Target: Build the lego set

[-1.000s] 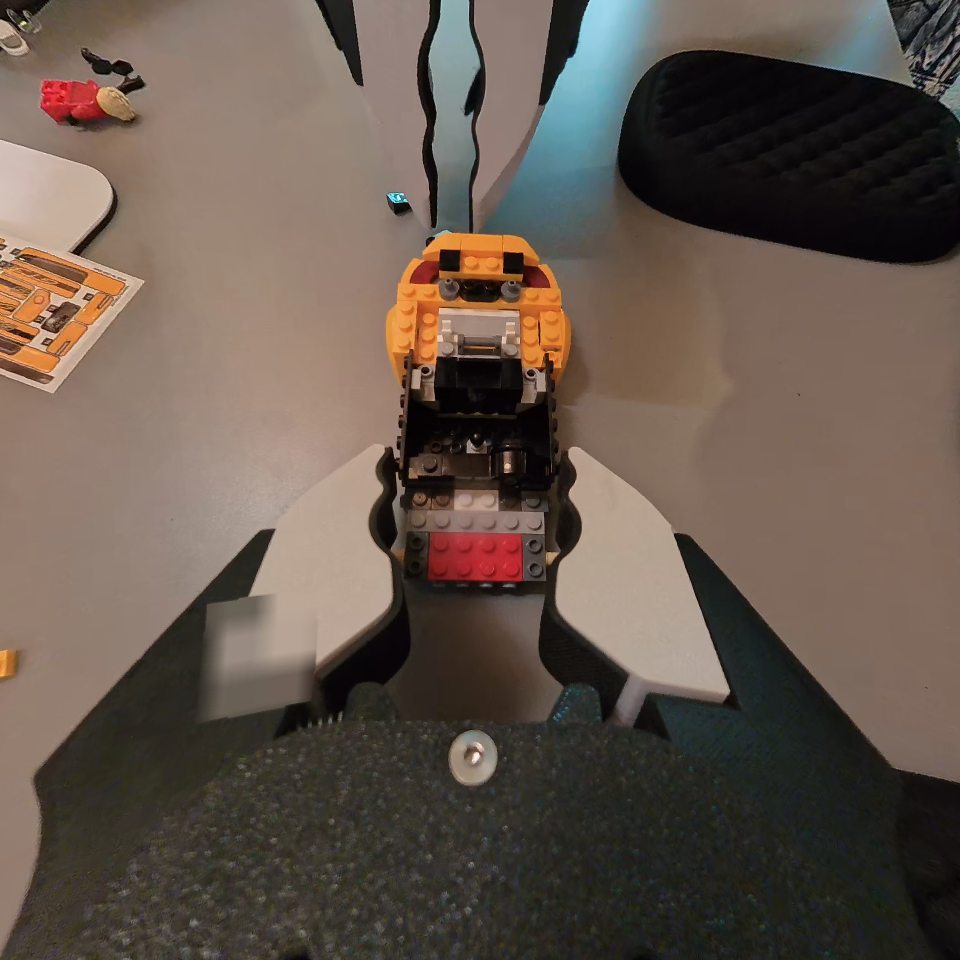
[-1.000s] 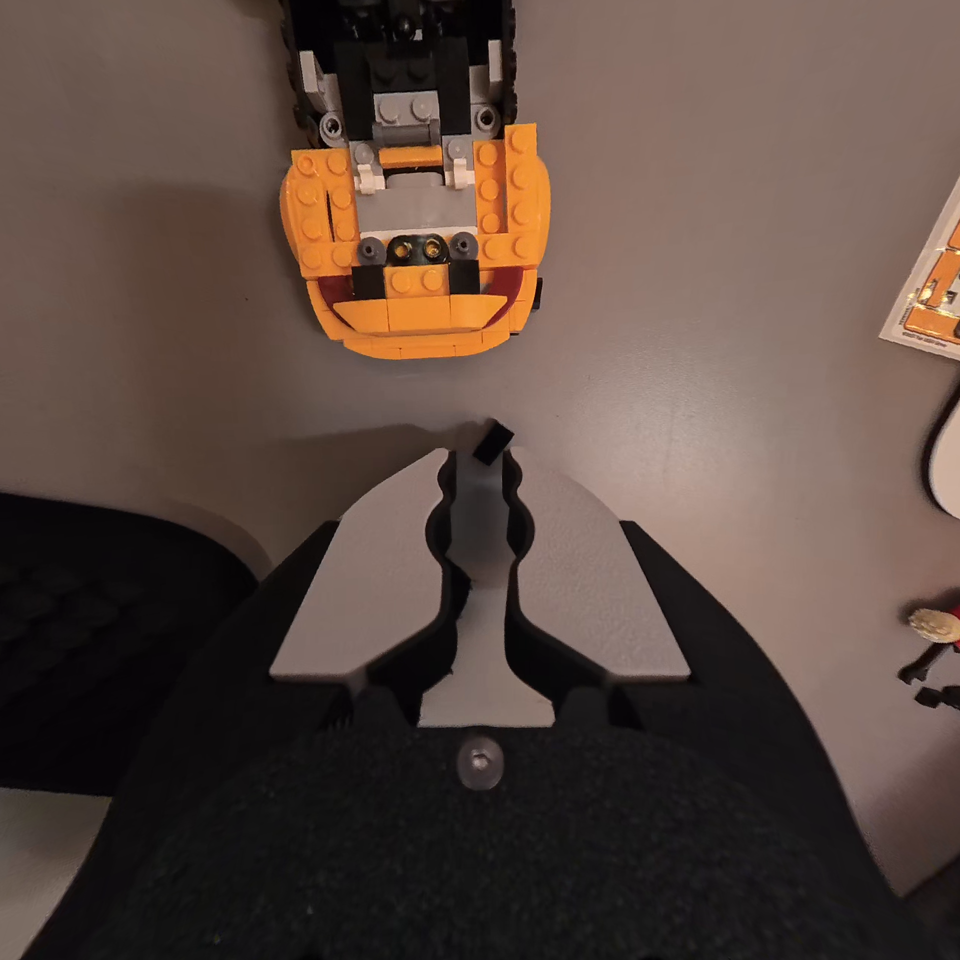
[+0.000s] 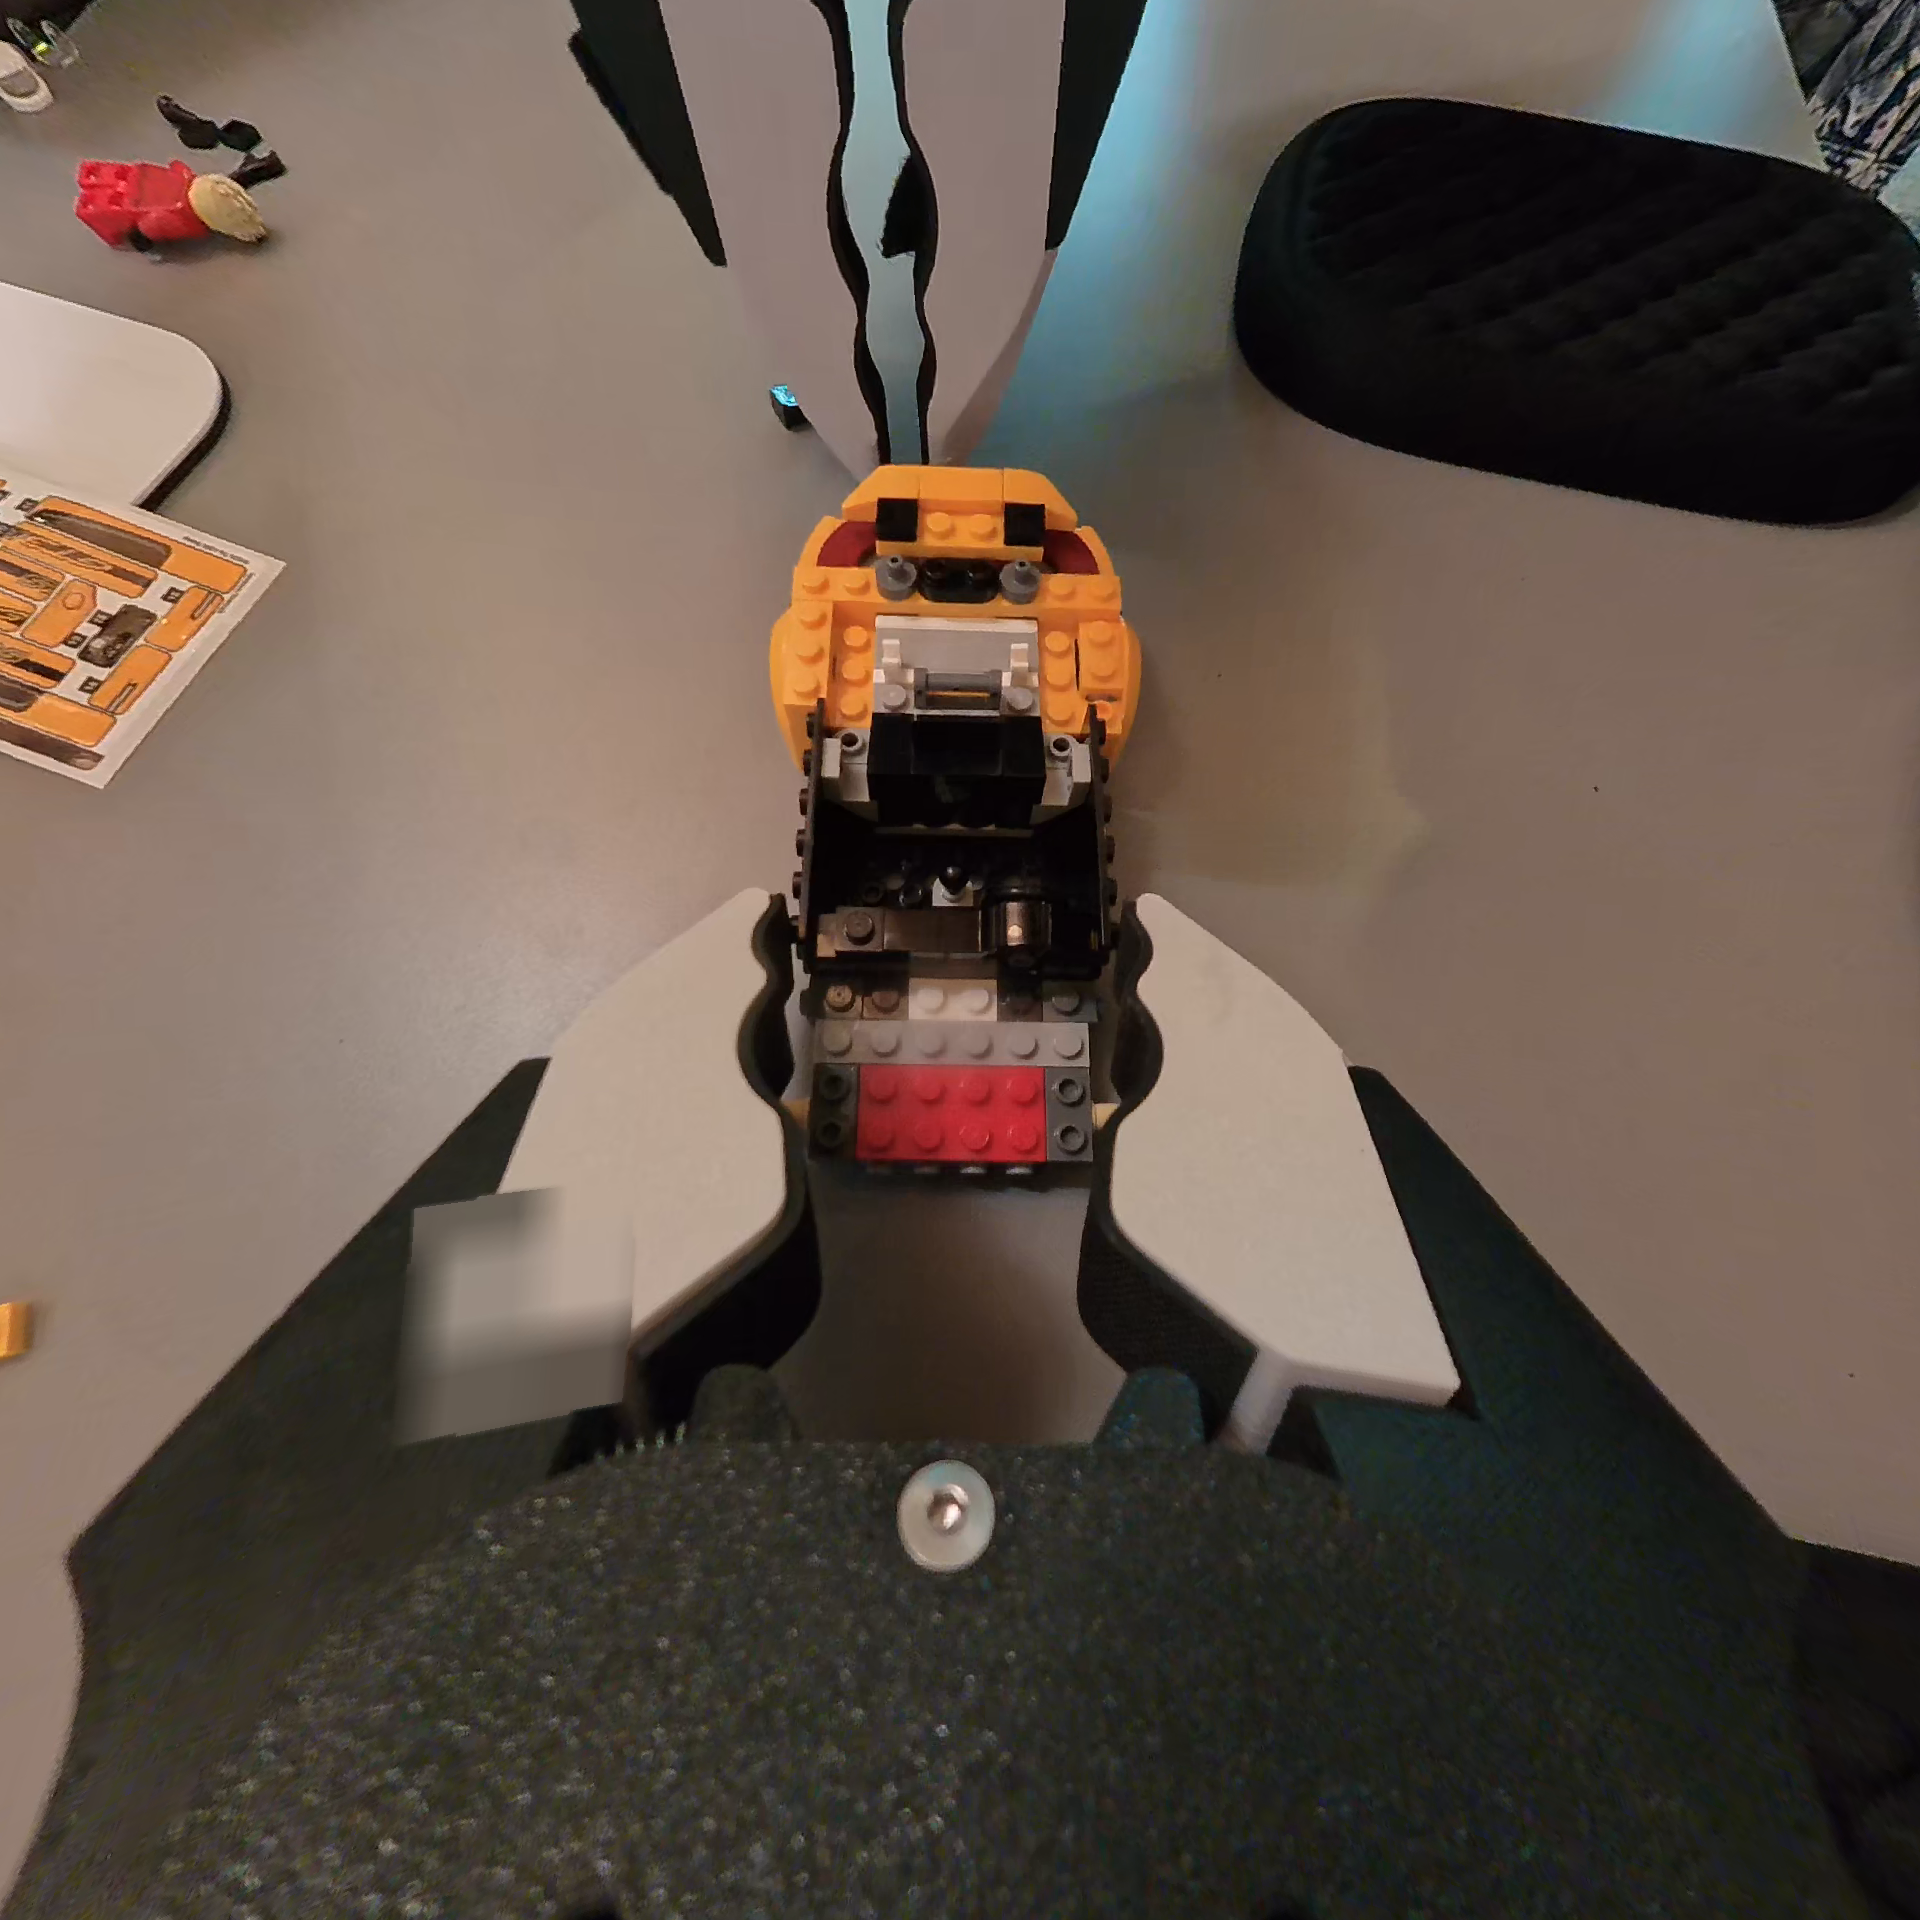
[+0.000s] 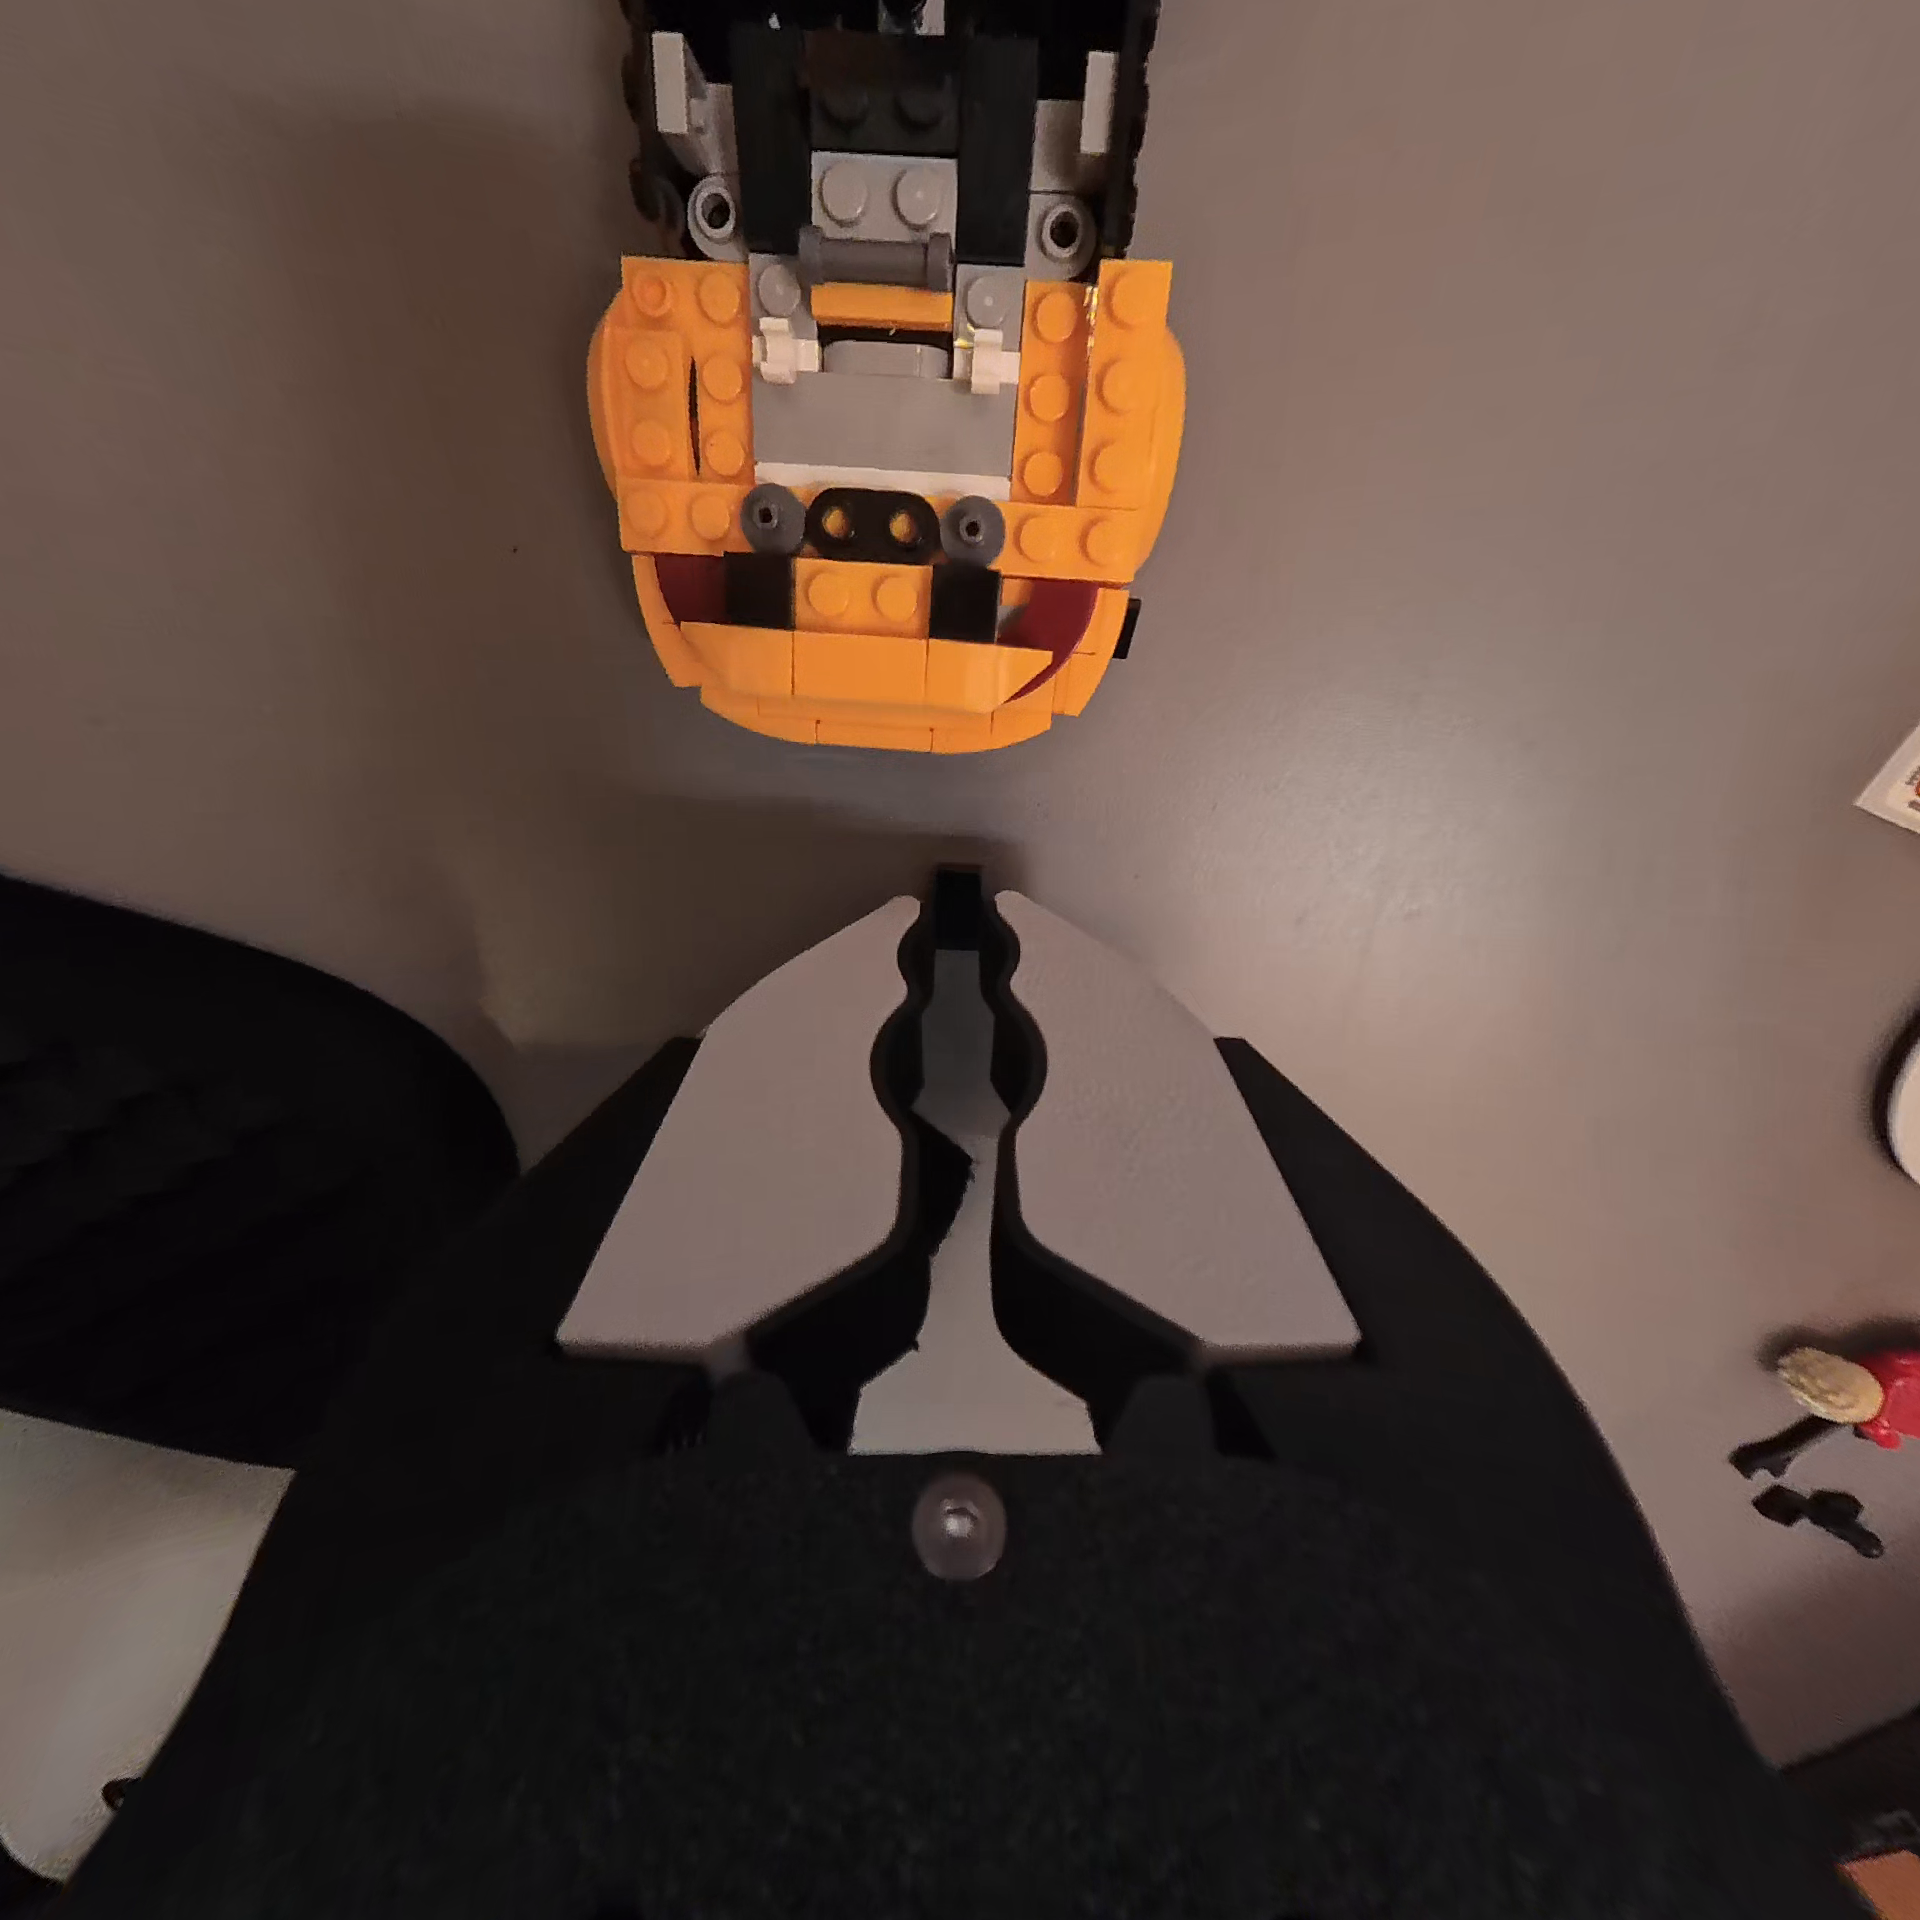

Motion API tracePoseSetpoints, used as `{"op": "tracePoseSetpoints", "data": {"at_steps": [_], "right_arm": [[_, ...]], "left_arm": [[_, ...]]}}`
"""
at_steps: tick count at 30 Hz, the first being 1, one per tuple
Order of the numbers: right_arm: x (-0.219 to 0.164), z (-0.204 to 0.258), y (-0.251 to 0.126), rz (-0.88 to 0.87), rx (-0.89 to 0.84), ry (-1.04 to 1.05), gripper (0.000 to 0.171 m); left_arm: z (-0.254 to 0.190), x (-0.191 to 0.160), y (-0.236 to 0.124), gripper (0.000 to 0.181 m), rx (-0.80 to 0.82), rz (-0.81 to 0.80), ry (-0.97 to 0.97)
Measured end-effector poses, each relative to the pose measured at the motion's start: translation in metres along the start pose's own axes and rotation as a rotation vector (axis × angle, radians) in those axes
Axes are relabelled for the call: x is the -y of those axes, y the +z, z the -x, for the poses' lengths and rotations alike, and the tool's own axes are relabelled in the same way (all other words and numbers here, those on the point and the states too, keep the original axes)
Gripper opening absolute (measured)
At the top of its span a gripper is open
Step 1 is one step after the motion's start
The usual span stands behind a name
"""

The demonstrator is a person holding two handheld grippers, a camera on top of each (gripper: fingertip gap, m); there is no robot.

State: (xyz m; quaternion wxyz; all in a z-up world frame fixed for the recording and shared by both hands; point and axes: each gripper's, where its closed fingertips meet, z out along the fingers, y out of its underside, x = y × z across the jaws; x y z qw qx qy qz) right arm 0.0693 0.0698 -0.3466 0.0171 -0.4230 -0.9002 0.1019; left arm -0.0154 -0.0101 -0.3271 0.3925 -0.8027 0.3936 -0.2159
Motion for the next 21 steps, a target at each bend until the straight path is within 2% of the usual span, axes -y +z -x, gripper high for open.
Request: {"op": "tracePoseSetpoints", "data": {"at_steps": [21], "right_arm": [[0.0002,-0.0002,0.0000,-0.039,-0.020,0.014,0.007]], "left_arm": [[0.0003,0.0003,0.0001,0.059,0.000,-0.001,0.000]]}}
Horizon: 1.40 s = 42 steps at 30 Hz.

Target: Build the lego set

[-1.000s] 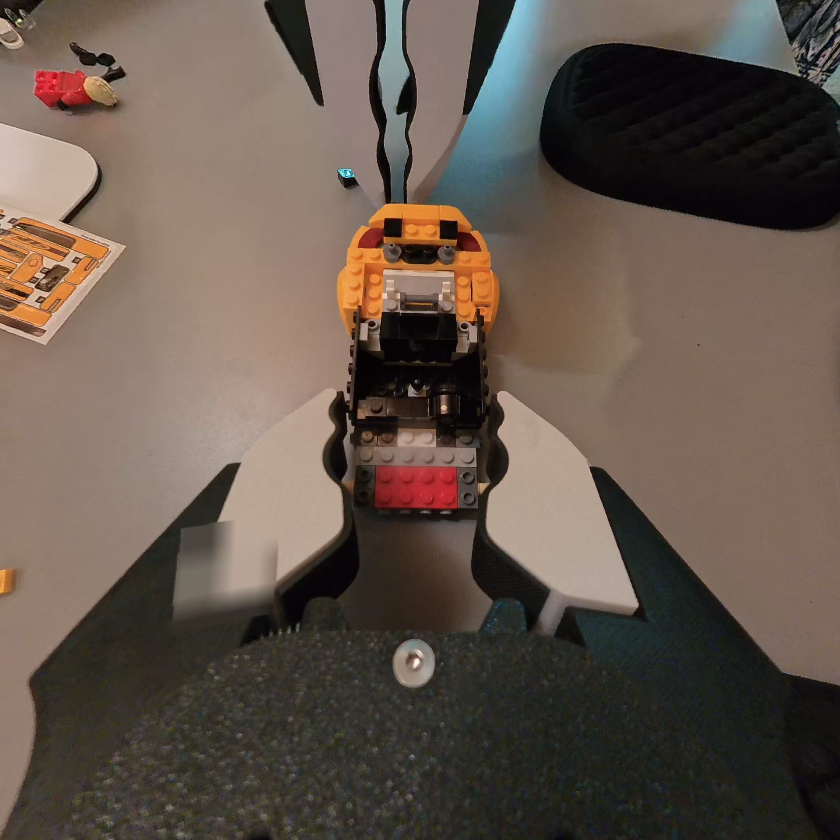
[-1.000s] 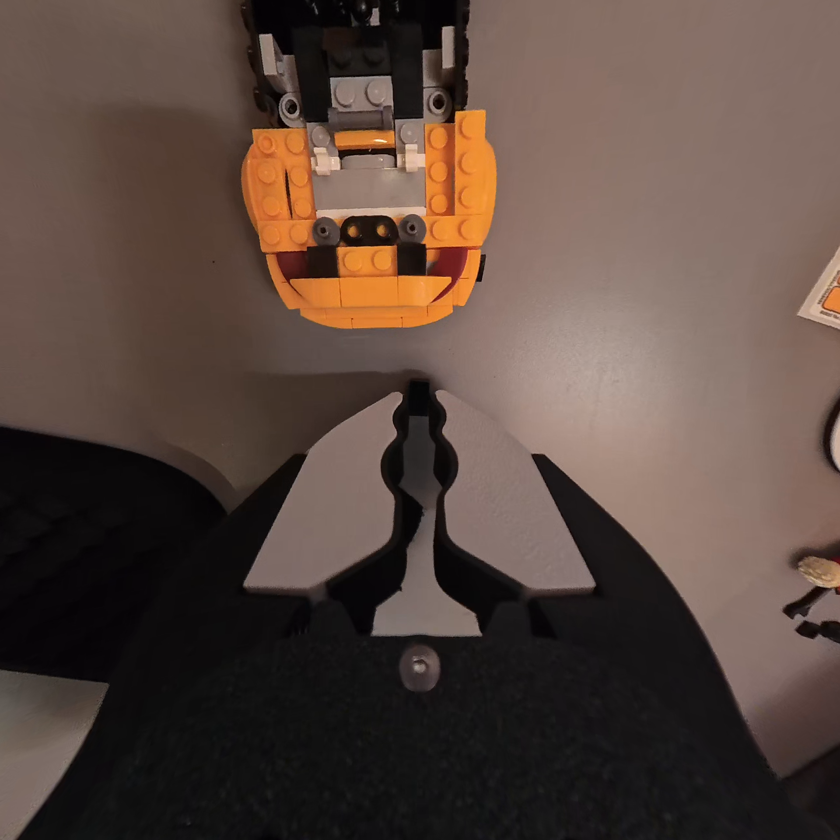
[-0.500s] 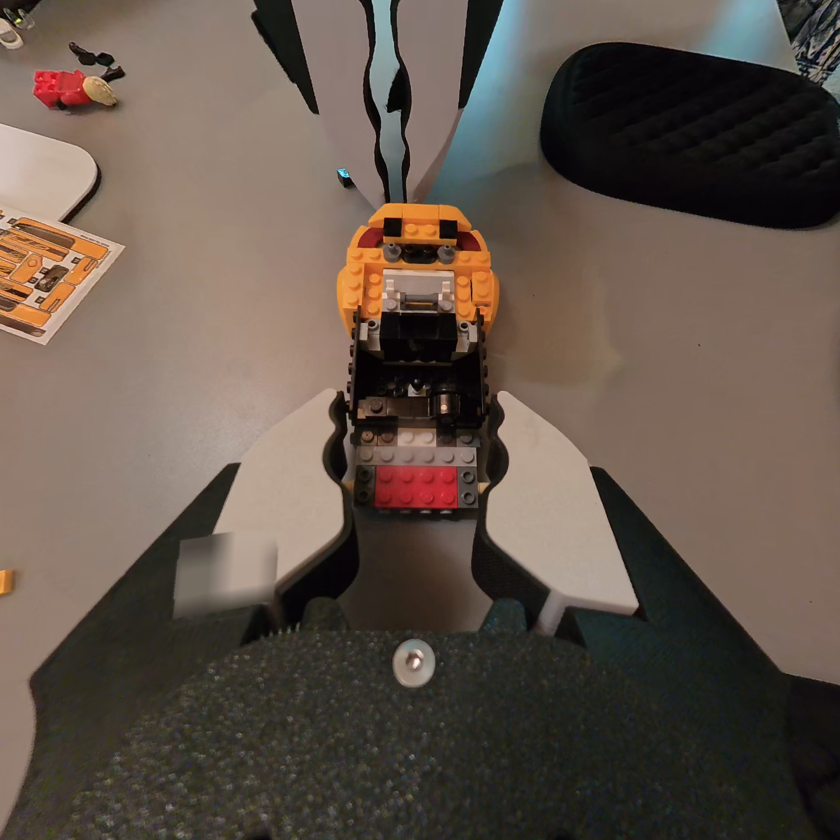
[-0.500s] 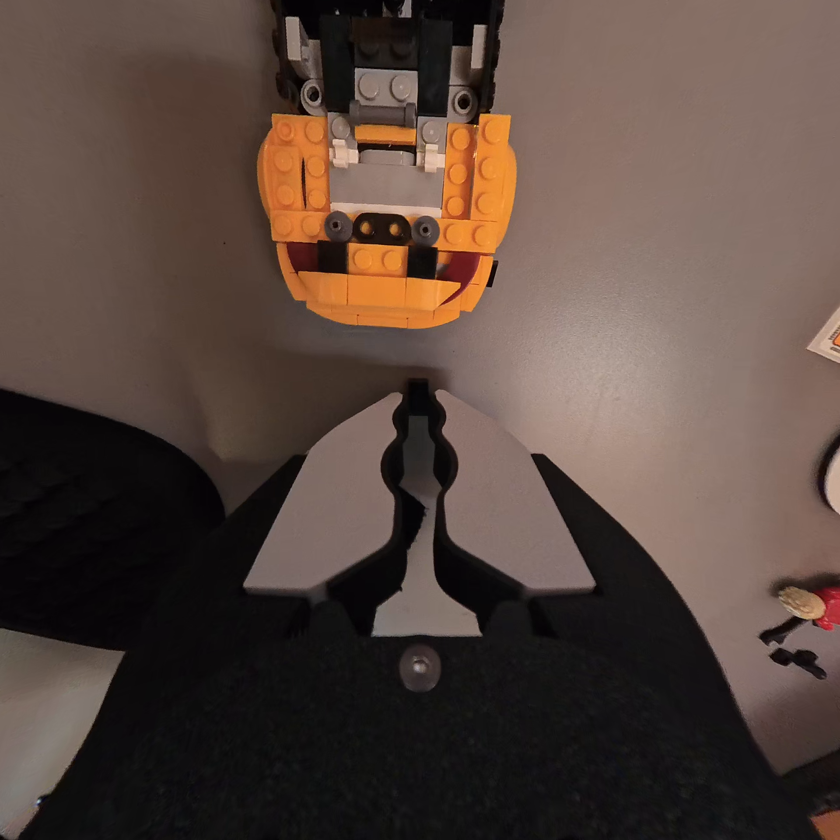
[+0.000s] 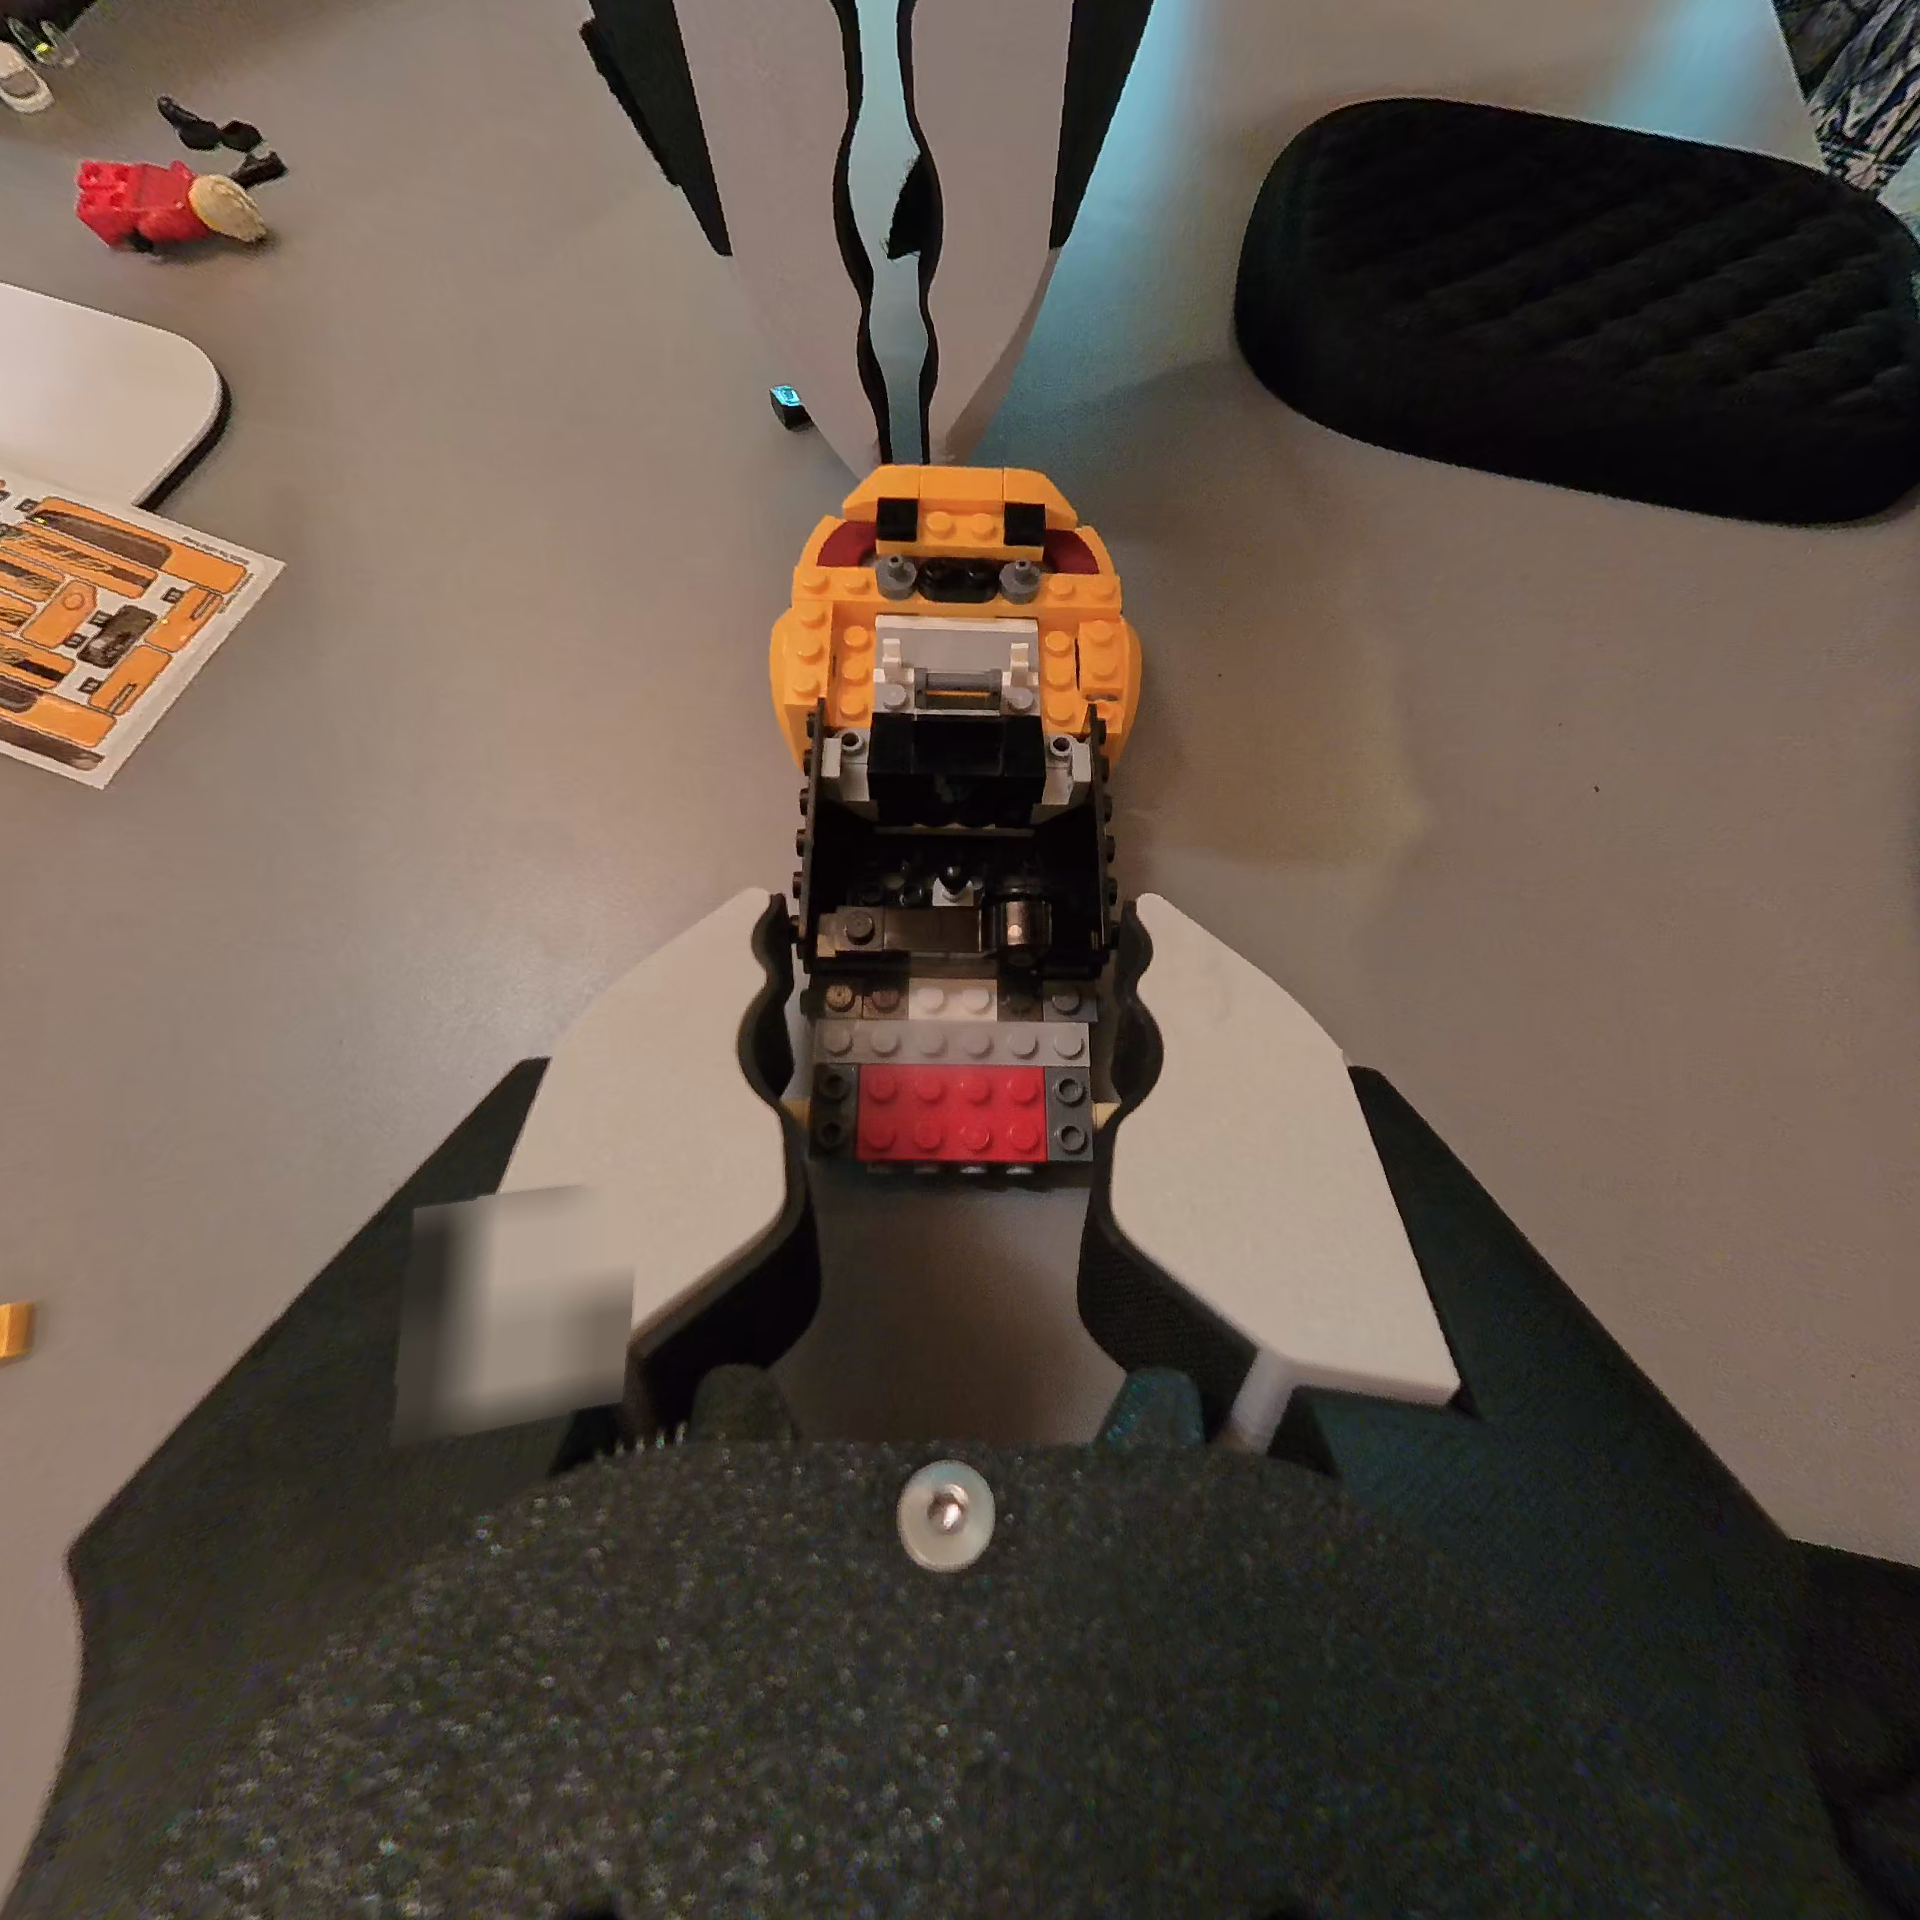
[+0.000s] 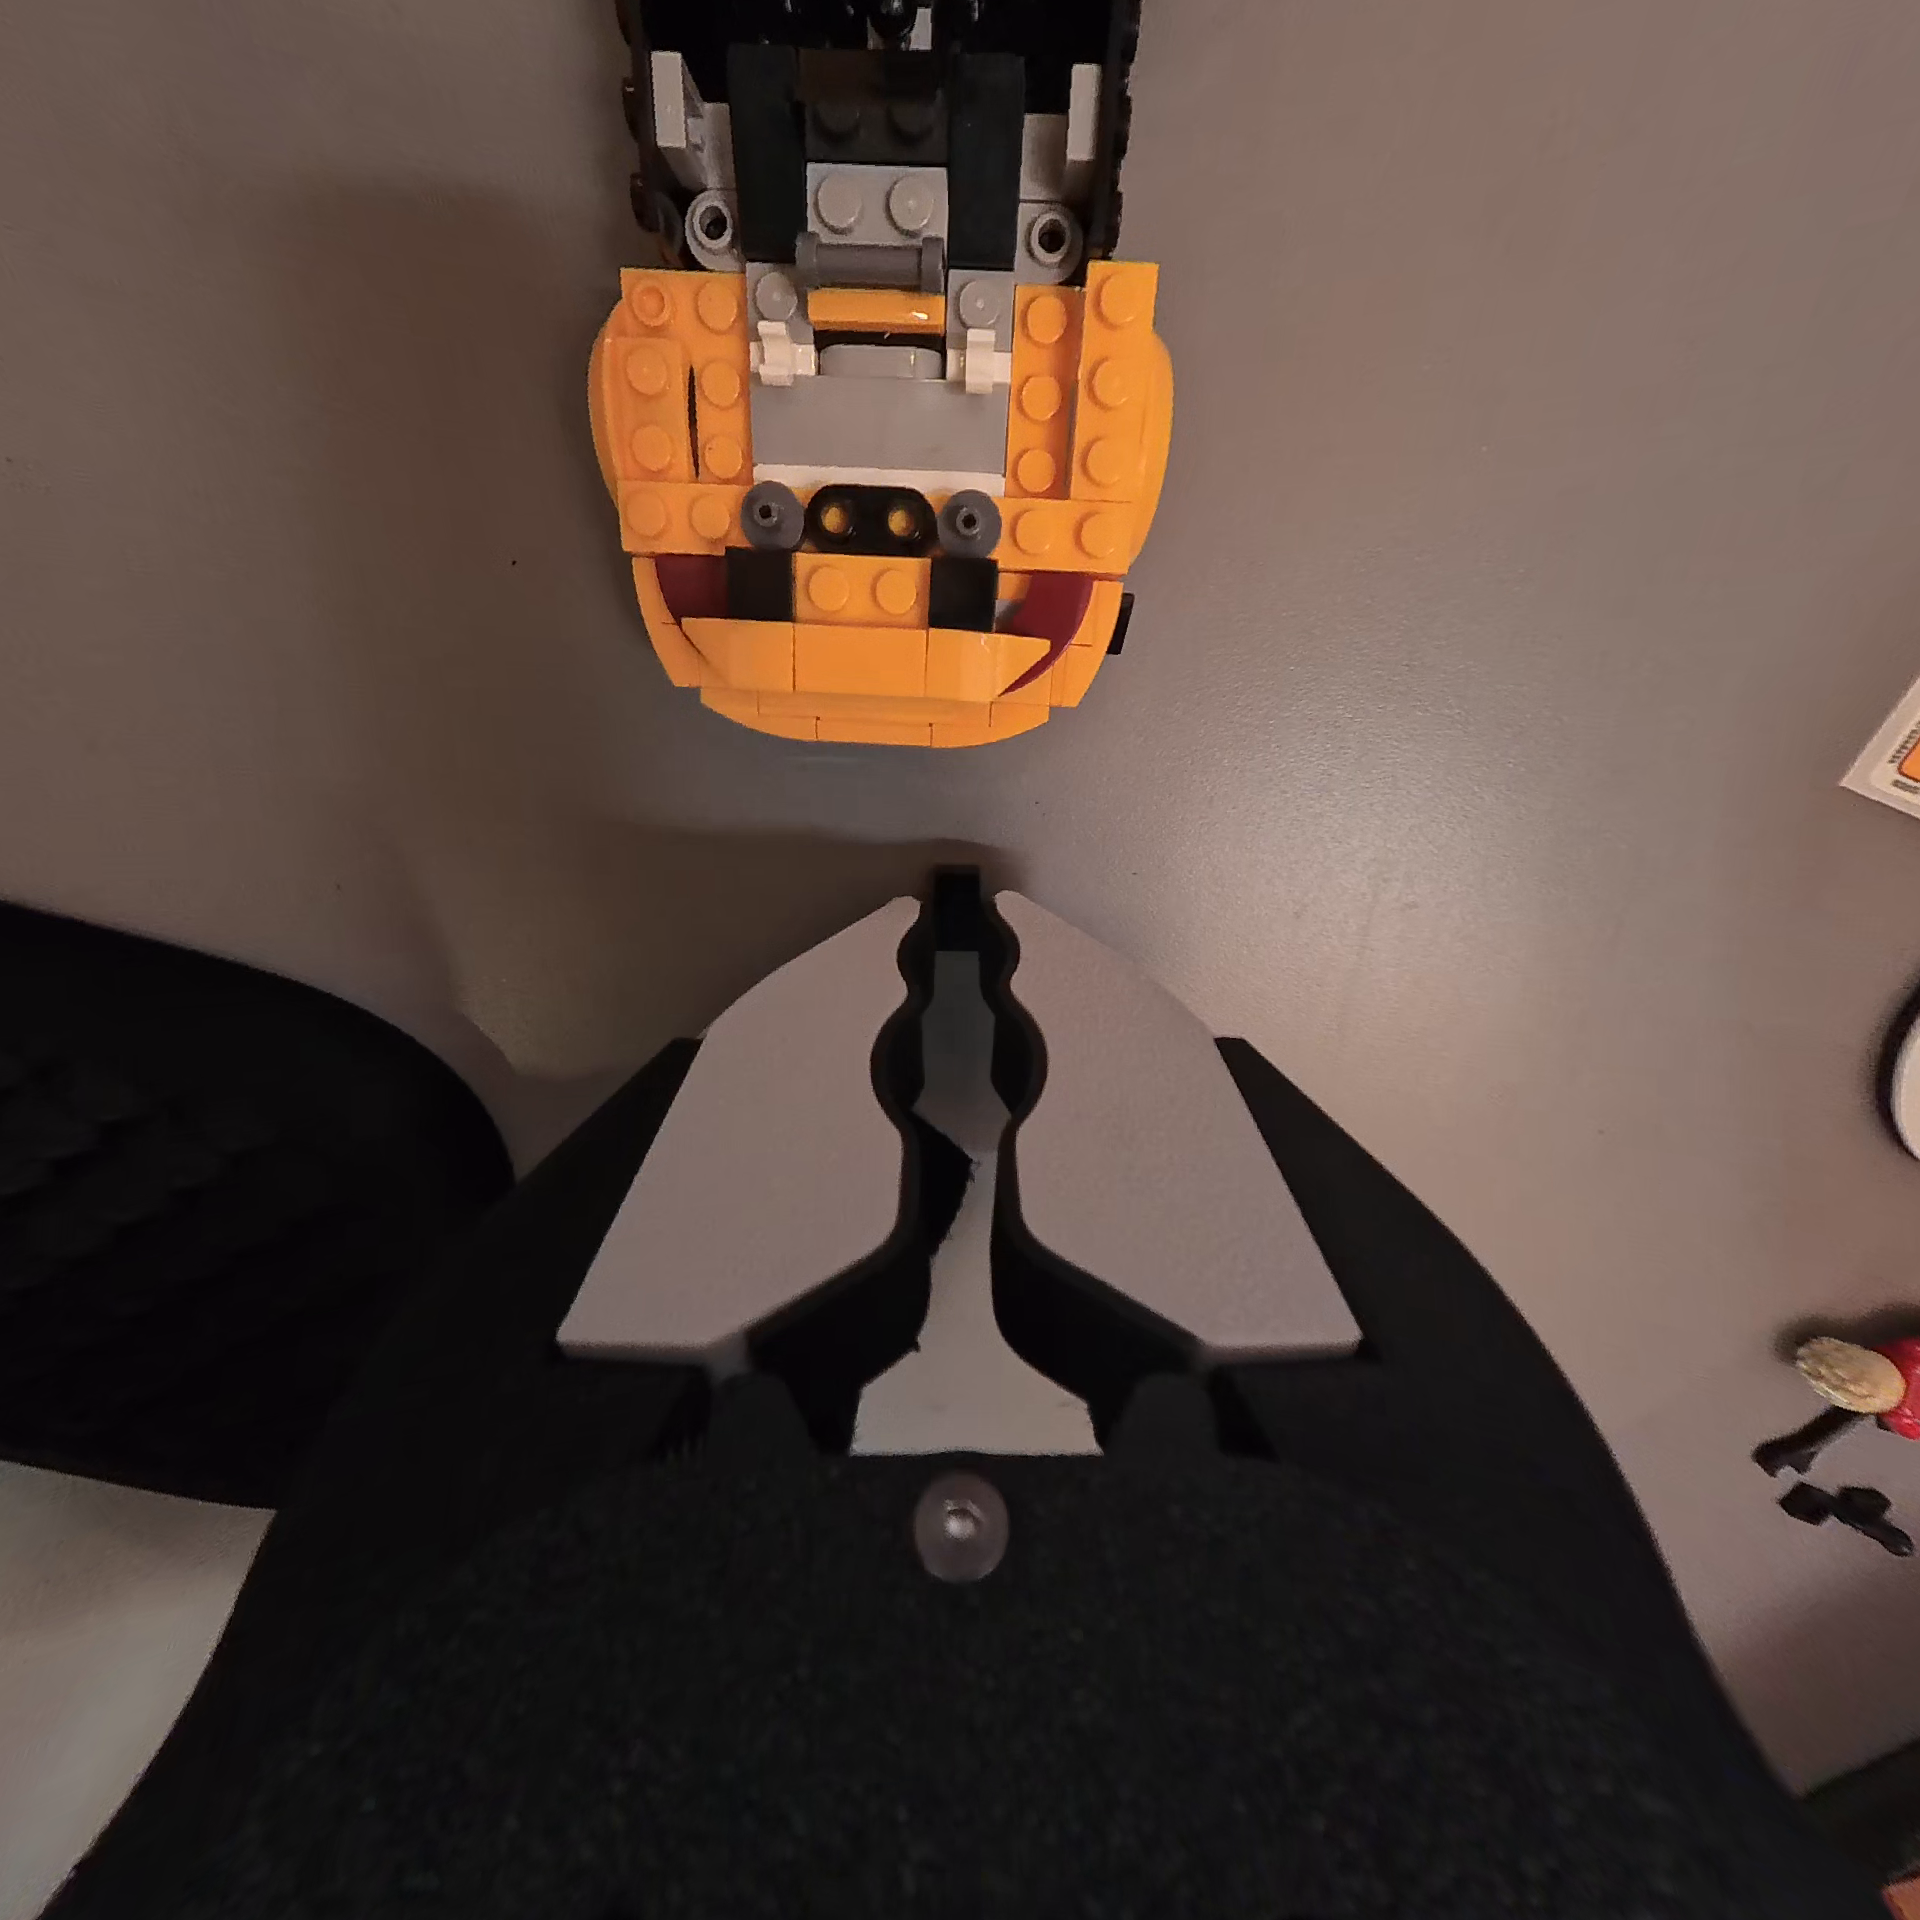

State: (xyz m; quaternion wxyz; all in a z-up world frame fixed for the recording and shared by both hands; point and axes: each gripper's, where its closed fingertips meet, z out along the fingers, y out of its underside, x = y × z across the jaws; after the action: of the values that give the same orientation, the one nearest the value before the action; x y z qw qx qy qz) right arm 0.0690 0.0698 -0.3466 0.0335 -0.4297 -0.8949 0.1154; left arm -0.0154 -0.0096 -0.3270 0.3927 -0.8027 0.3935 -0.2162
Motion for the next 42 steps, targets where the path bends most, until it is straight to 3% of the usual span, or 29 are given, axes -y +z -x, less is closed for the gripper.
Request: {"op": "tracePoseSetpoints", "data": {"at_steps": [7,18,42], "right_arm": [[0.003,0.002,-0.004,-0.018,-0.002,-0.001,0.007],[0.050,0.011,-0.033,-0.171,-0.028,-0.065,0.007],[0.057,0.011,-0.027,-0.204,-0.030,-0.058,0.007]], "left_arm": [[0.000,0.000,0.000,0.059,-0.001,-0.001,-0.001],[0.000,0.000,0.000,0.059,-0.001,0.000,0.001],[-0.001,0.000,0.001,0.058,0.003,0.010,0.002]]}}
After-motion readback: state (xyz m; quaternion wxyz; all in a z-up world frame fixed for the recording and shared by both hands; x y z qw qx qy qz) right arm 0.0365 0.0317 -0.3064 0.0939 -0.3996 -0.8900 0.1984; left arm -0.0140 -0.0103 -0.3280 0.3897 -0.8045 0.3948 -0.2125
